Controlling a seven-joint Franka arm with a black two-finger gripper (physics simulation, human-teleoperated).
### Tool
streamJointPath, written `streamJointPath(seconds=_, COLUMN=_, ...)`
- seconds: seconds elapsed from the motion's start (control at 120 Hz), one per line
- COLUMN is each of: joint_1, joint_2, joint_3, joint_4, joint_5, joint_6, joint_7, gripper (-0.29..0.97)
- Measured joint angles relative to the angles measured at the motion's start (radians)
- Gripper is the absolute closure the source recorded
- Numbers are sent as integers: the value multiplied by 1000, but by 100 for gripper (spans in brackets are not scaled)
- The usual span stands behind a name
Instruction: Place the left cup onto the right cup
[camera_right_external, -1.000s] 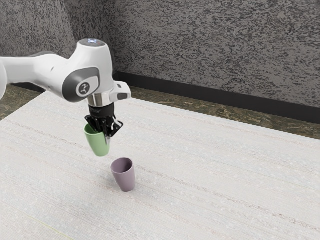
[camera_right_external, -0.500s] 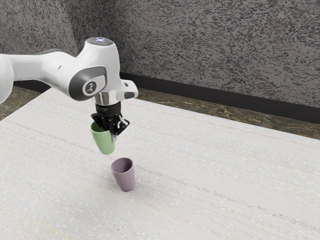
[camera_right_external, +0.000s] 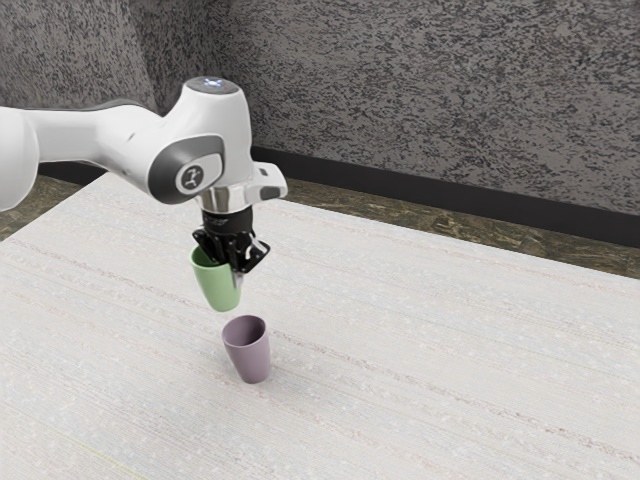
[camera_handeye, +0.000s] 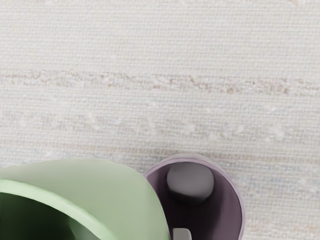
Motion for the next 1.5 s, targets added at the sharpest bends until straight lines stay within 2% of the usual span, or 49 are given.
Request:
streamJointPath(seconds=0.658, joint_1=-8, joint_2=20, joint_3=-48, joint_4=-1, joint_5=-4, joint_6=7, joint_7=-67, gripper=78)
streamJointPath(seconds=1.5, joint_1=-2, joint_2=-6, joint_3=-51, joint_4=-59, joint_5=-15, joint_6=23, joint_7=-147, gripper=78)
